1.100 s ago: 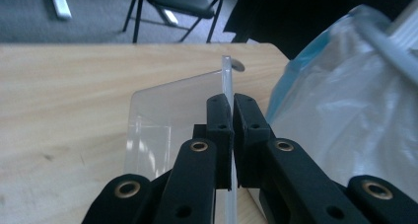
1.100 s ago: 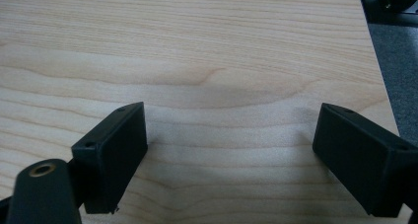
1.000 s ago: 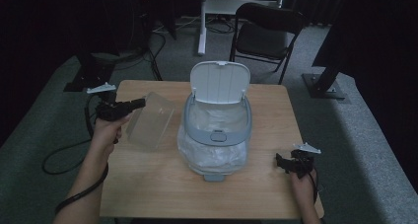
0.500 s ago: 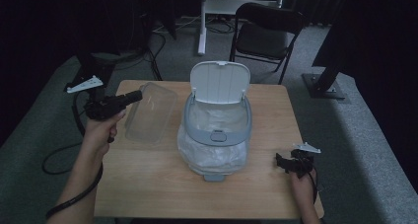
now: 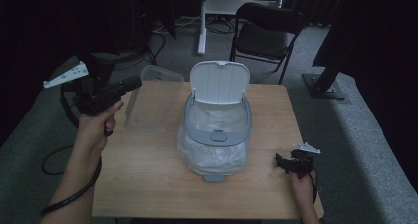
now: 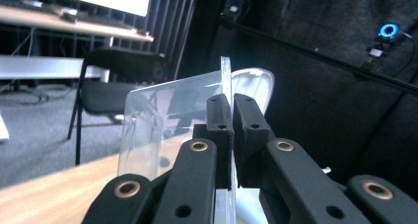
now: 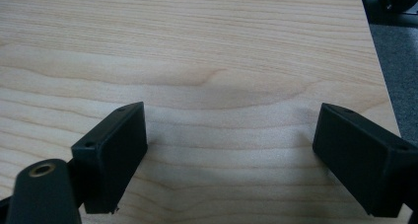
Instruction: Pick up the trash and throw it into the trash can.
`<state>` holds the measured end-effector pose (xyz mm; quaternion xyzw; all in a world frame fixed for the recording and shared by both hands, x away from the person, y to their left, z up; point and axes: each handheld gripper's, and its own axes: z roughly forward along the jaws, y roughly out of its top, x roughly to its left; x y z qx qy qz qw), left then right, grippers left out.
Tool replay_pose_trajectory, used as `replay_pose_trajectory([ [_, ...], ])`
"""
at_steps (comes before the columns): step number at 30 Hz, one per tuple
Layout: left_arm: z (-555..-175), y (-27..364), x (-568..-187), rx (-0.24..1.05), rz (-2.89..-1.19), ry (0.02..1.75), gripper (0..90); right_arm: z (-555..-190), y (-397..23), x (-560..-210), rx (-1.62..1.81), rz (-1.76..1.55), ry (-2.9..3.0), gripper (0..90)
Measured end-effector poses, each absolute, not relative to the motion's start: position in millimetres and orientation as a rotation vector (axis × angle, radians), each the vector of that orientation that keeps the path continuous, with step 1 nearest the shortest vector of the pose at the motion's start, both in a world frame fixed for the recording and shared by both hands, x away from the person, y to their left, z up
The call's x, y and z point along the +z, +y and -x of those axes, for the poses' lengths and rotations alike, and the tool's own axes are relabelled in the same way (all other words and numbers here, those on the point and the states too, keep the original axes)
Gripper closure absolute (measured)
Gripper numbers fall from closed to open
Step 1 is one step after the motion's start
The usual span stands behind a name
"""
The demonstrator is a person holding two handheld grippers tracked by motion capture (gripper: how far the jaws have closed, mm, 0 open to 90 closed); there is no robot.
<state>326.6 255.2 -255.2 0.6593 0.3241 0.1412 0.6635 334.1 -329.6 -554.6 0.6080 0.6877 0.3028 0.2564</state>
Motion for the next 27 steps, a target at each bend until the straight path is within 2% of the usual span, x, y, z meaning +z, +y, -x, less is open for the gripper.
replay_pose_trajectory([
  [18,-326.6,210.4,-225.7,0.298,-1.474,0.595,88.0,-334.1,-329.7,-554.6,0.822,-1.649,1.867,12.7],
  [27,-339.6,180.8,-215.0,0.223,-1.447,0.503,88.0,-334.1,-329.7,-554.6,0.822,-1.650,1.866,12.7],
])
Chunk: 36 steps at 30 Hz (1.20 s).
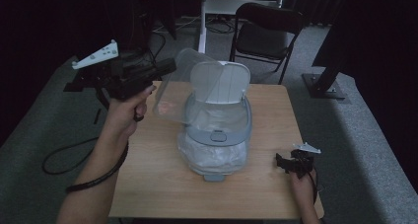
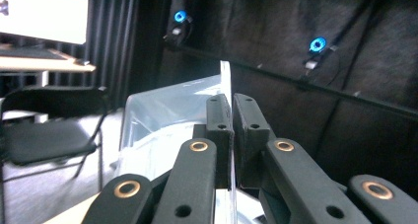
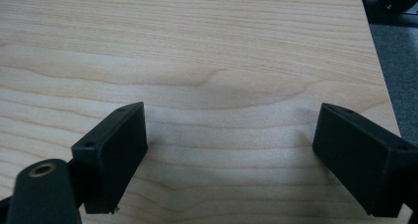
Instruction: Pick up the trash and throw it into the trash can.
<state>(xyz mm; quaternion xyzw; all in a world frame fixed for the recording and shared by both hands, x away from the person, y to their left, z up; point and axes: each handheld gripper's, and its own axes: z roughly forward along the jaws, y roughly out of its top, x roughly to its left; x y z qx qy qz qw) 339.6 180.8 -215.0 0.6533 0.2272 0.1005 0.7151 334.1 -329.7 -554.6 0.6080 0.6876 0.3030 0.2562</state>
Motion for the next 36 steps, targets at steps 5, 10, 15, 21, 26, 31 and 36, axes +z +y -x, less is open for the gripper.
replay_pose_trajectory([
  [5,-347.9,160.5,-212.9,0.195,-1.458,0.481,88.0,-333.7,-329.9,-554.6,0.825,-1.648,1.869,12.7],
  [10,-354.1,141.0,-210.8,0.208,-1.476,0.451,88.0,-332.4,-330.6,-554.6,0.826,-1.642,1.877,12.7],
  [15,-362.1,123.3,-212.7,0.186,-1.486,0.426,88.0,-331.5,-331.1,-554.5,0.831,-1.643,1.879,12.7],
  [21,-372.5,109.5,-222.0,0.142,-1.489,0.402,88.0,-330.6,-332.3,-554.6,0.842,-1.640,1.881,12.7],
  [26,-377.9,100.2,-228.9,0.142,-1.509,0.389,88.0,-329.9,-332.8,-554.5,0.845,-1.641,1.881,12.7],
  [31,-383.4,96.2,-236.3,0.160,-1.526,0.388,88.0,-328.9,-333.9,-554.4,0.852,-1.645,1.881,12.7],
  [36,-385.3,93.1,-247.3,0.192,-1.577,0.374,87.8,-328.9,-333.7,-554.4,0.851,-1.645,1.881,12.7],
])
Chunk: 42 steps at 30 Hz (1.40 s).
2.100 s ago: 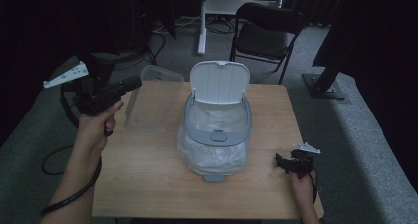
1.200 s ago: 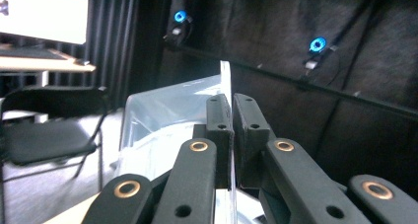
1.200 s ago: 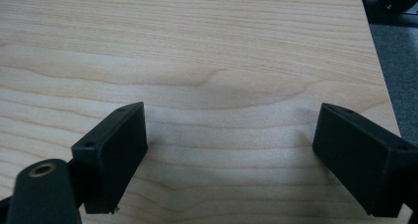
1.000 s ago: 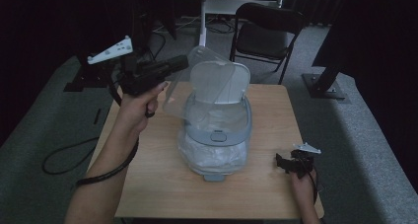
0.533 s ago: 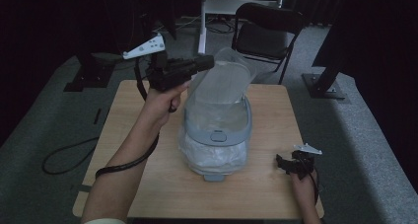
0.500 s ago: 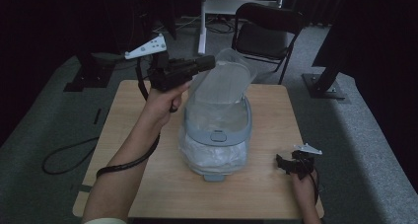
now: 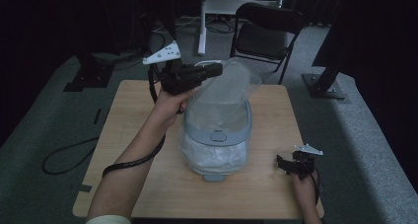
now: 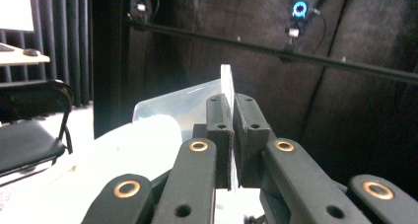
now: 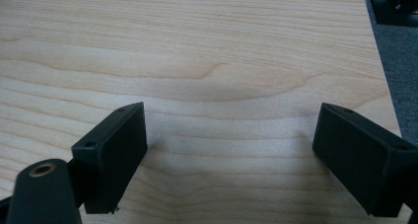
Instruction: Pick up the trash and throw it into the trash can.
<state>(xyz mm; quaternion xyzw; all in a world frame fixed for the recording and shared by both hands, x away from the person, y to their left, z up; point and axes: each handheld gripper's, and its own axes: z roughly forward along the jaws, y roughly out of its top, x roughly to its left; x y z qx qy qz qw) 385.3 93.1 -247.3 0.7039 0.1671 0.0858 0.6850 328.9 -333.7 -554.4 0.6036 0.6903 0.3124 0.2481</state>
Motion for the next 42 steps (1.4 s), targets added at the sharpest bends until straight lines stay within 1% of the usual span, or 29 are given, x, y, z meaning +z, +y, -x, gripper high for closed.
replay_pose_trajectory([
  [2,-384.7,92.1,-251.7,0.213,-1.597,0.366,87.3,-328.9,-333.8,-554.4,0.852,-1.645,1.881,12.7],
  [3,-385.3,92.2,-253.5,0.195,-1.607,0.355,86.6,-328.9,-333.9,-554.4,0.853,-1.645,1.881,12.7],
  [4,-385.4,92.2,-254.6,0.196,-1.621,0.350,82.8,-328.9,-333.9,-554.4,0.852,-1.645,1.881,12.7],
  [5,-384.5,92.7,-255.4,0.216,-1.627,0.356,71.0,-328.9,-333.7,-554.4,0.851,-1.645,1.881,12.7],
  [7,-384.0,95.0,-256.0,0.209,-1.638,0.366,62.2,-329.0,-333.5,-554.5,0.849,-1.642,1.882,12.7],
  [9,-383.2,96.2,-256.1,0.221,-1.641,0.382,47.0,-329.0,-333.4,-554.5,0.848,-1.642,1.883,12.7],
  [10,-382.4,98.5,-256.5,0.229,-1.656,0.413,47.0,-329.0,-333.4,-554.5,0.848,-1.641,1.882,12.7],
  [13,-380.3,101.4,-259.5,0.266,-1.687,0.453,29.2,-329.0,-333.5,-554.5,0.848,-1.642,1.882,12.7],
  [14,-380.0,102.4,-260.6,0.267,-1.688,0.462,24.9,-329.0,-333.4,-554.5,0.848,-1.642,1.882,12.7],
  [15,-380.0,104.1,-262.0,0.263,-1.695,0.474,22.9,-328.9,-333.5,-554.5,0.848,-1.642,1.882,12.7],
  [18,-376.7,108.3,-266.1,0.274,-1.725,0.500,10.8,-329.0,-333.4,-554.6,0.846,-1.641,1.882,12.7],
  [21,-372.1,112.3,-271.2,0.291,-1.770,0.510,8.5,-329.1,-332.8,-554.6,0.839,-1.639,1.883,12.7],
  [22,-371.6,113.2,-271.8,0.292,-1.779,0.513,0.7,-329.2,-332.6,-554.7,0.836,-1.636,1.883,12.7],
  [26,-367.2,119.6,-278.8,0.300,-1.806,0.527,0.6,-329.5,-332.4,-554.6,0.834,-1.633,1.889,12.2],
  [32,-355.5,138.8,-295.0,0.375,-1.803,0.540,0.7,-329.9,-333.1,-549.4,0.882,-1.605,1.932,12.2],
  [36,-353.3,154.2,-308.7,0.426,-1.829,0.596,0.7,-330.1,-335.0,-535.0,0.953,-1.597,1.902,12.2],
  [42,-354.4,175.9,-329.2,0.447,-1.844,0.694,0.7,-331.8,-329.3,-504.6,1.039,-1.538,1.872,12.5],
])
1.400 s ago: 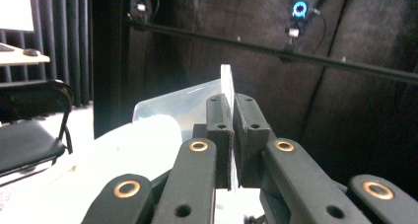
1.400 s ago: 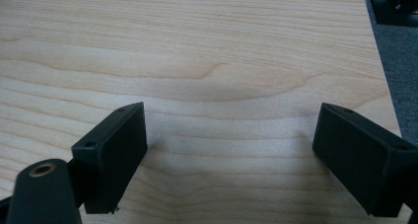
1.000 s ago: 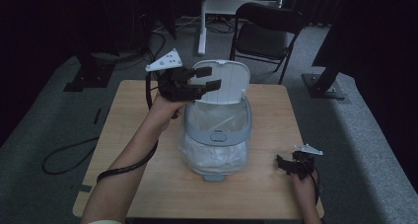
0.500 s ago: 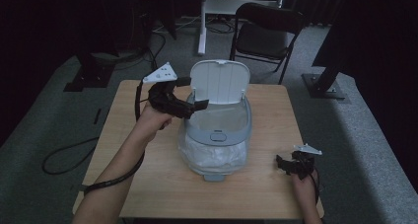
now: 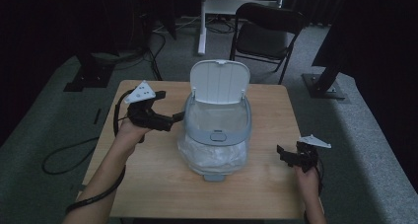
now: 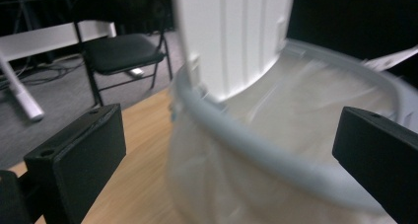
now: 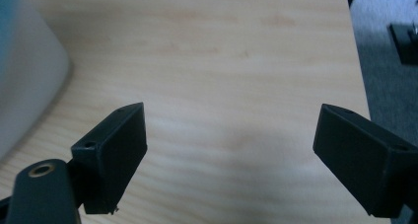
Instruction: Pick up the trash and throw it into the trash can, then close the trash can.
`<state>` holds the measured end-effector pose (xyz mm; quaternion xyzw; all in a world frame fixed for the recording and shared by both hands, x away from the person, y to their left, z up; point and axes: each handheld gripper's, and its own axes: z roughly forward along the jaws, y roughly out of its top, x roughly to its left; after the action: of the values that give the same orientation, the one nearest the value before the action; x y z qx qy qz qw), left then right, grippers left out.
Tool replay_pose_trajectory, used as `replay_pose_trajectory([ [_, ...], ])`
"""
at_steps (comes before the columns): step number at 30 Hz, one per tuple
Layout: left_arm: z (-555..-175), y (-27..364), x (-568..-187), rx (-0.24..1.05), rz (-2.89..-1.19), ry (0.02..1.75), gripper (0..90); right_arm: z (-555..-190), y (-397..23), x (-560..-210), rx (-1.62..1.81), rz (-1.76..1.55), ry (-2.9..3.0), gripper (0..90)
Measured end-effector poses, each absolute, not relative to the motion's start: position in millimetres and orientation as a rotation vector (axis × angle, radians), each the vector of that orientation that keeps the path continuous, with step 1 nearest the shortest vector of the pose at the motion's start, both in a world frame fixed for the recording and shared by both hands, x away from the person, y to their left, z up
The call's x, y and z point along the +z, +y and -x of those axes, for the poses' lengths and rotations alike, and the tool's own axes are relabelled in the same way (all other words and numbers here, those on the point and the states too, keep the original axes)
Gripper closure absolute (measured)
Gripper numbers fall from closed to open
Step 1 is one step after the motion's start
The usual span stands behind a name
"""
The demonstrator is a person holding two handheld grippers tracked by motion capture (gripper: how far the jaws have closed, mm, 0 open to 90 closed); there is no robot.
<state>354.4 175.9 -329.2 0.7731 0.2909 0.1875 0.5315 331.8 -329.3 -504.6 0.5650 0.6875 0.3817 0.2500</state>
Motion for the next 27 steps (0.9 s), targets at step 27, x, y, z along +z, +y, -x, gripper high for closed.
replay_pose_trajectory([
  [27,-357.5,234.0,-418.5,0.473,-1.835,0.974,0.7,-380.5,-287.1,-392.5,1.315,-1.335,1.900,12.6],
])
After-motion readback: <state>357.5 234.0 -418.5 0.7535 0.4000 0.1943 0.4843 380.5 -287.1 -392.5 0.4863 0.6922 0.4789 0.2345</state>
